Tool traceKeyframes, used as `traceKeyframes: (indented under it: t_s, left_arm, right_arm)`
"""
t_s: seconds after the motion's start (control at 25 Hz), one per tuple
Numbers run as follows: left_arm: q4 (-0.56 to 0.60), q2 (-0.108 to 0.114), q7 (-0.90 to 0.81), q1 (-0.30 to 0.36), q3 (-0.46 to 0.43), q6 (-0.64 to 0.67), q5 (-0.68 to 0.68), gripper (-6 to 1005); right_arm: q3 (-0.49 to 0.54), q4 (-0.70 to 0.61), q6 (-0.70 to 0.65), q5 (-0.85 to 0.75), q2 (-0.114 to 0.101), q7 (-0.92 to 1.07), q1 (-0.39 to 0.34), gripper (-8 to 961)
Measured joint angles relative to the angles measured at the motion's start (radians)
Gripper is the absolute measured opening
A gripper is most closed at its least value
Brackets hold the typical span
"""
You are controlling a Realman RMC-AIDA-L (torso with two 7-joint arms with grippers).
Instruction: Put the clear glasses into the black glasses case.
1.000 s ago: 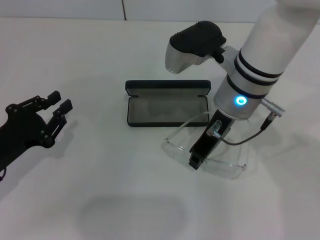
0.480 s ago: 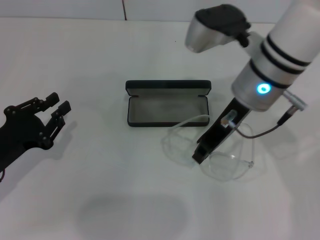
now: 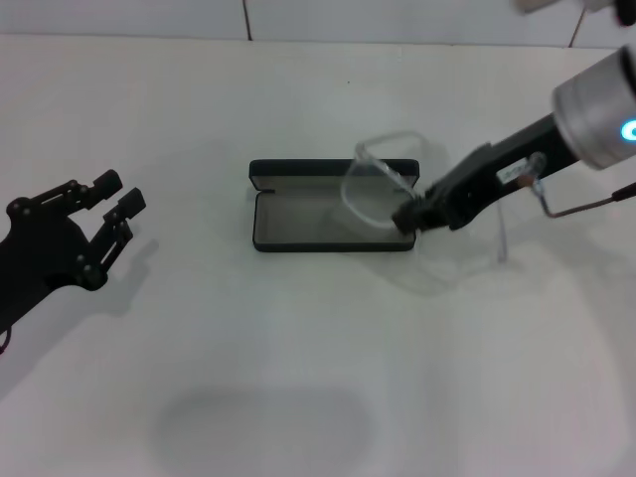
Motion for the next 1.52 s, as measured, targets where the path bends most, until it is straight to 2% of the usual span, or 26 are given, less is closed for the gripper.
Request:
traceKeyframes:
  t_s: [0.12,0.4,0.52,0.6,0.64,0.68,0.76,0.84,0.88,1.0,1.16,1.28,1.4,1.52]
  left_arm:
    - [0.006,-0.001,-0.001,-0.003,0.000,0.016,0.000,278]
    - [0.027,-0.001,-0.044,-0.018,0.000,0.060,0.000,278]
    - [0.036,0.001,-0.078,-0.036,0.005,0.069,0.002,277]
    - [0.056,0.000,-0.097,-0.045,0.007,0.088,0.002,276]
    - [0.073,-0.001,-0.110,-0.051,0.008,0.104,0.002,276]
    - [0.089,-0.001,-0.121,-0.058,0.010,0.121,0.002,276]
    - [0.119,-0.002,-0.142,-0.072,0.029,0.146,0.001,277]
    - [0.160,-0.002,-0.164,-0.080,0.059,0.155,0.001,277]
    - [0.192,-0.003,-0.181,-0.082,0.080,0.157,0.000,277]
    - [0.281,-0.005,-0.228,-0.083,0.141,0.157,-0.036,278]
    - [0.379,-0.004,-0.280,-0.090,0.235,0.151,-0.105,278]
    - [0.423,-0.002,-0.315,-0.126,0.289,0.139,-0.102,279]
    - [0.429,-0.002,-0.372,-0.176,0.318,0.120,-0.094,129]
    - [0.429,0.000,-0.436,-0.220,0.331,0.110,-0.077,117]
  right_arm:
    - [0.070,-0.025,0.025,0.122,0.000,-0.126,-0.084,119]
    - [0.187,-0.011,-0.006,0.321,-0.003,-0.317,-0.195,119]
    - [0.187,0.042,-0.034,0.442,-0.003,-0.510,-0.243,118]
    - [0.191,0.133,-0.084,0.549,-0.003,-0.681,-0.259,118]
    - [0.203,0.241,-0.138,0.637,-0.004,-0.847,-0.262,118]
    - [0.203,0.241,-0.138,0.637,-0.004,-0.847,-0.262,118]
    - [0.225,0.376,-0.189,0.700,-0.005,-1.048,-0.261,118]
    - [0.248,0.491,-0.231,0.725,-0.005,-1.216,-0.257,118]
    - [0.248,0.491,-0.231,0.725,-0.005,-1.216,-0.257,118]
    - [0.256,0.629,-0.260,0.727,-0.003,-1.463,-0.257,118]
    - [0.247,0.695,-0.257,0.729,0.003,-1.617,-0.264,118]
    - [0.239,0.746,-0.258,0.748,0.007,-1.722,-0.253,118]
    - [0.199,0.757,-0.240,0.760,0.007,-1.765,-0.241,118]
    - [0.155,0.759,-0.198,0.761,0.007,-1.769,-0.233,117]
